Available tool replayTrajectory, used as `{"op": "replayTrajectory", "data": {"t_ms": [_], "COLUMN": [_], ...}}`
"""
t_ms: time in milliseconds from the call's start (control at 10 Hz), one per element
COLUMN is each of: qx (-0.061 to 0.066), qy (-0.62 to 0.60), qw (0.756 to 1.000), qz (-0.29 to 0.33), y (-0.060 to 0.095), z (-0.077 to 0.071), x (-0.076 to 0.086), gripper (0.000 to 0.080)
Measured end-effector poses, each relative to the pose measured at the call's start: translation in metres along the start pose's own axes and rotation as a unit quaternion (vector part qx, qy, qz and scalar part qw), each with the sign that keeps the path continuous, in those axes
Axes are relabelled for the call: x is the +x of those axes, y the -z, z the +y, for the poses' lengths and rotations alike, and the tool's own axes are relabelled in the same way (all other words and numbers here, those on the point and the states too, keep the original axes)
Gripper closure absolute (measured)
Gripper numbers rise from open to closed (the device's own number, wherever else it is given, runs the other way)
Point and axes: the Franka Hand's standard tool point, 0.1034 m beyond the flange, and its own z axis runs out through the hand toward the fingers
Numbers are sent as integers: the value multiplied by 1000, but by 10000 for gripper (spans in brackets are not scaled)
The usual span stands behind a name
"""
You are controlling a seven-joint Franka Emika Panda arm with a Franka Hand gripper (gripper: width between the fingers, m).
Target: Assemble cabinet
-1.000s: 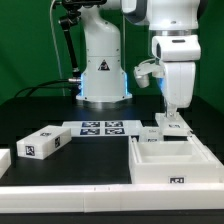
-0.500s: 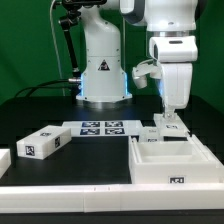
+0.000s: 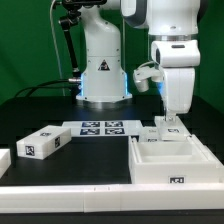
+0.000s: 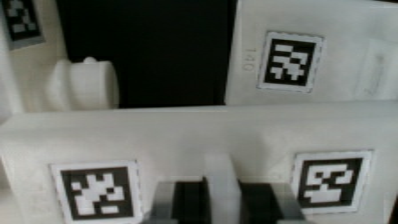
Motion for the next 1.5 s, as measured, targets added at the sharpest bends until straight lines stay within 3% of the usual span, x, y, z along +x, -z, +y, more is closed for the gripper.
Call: {"op": "replayTrajectory", "data": {"t_ms": [1000,1500], "qx": [-1,-10], "qy": [-2,-7], "qw": [1000,1000], "qz": [1,8], "y": [0,1], "z": [5,28], "x": [0,-2], "gripper": [731,731]}}
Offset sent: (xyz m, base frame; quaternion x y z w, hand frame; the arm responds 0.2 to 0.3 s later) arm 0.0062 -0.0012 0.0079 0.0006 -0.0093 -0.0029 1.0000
